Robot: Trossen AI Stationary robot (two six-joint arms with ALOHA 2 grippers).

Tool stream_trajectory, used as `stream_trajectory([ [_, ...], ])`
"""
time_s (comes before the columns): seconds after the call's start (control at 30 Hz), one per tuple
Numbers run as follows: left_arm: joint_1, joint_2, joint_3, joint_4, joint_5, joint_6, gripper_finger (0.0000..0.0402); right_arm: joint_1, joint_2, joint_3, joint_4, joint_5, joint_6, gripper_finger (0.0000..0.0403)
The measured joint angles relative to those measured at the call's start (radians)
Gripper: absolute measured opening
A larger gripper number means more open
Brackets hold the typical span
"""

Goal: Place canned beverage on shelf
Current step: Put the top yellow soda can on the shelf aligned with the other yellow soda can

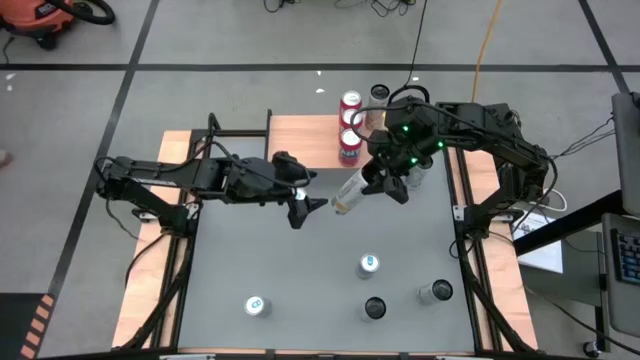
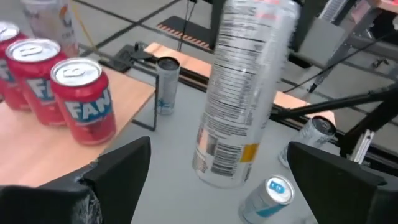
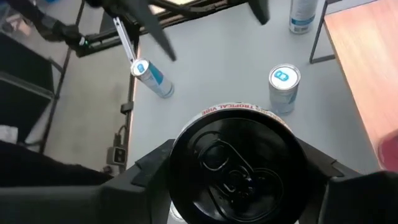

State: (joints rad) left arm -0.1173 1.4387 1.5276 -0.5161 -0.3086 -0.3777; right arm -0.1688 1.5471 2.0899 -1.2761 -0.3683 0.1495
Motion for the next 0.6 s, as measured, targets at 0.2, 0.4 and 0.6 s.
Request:
stream_trajectory([
  [0.2,0.026,0.01,0.0,0.003,0.12,0.051,0.038,0.0,0.0,0.0,0.072,-0.003,0.107,0.0203],
  [0.4,0.034,0.028,0.0,0.002,0.057,0.051,0.038,0.0,0.0,0.0,0.152,-0.004,0.209,0.0203],
  [0.6,0.033,0.036,0.0,-0.029,0.053,0.045,0.038,0.0,0.0,0.0,0.208,-0.004,0.306,0.0203],
])
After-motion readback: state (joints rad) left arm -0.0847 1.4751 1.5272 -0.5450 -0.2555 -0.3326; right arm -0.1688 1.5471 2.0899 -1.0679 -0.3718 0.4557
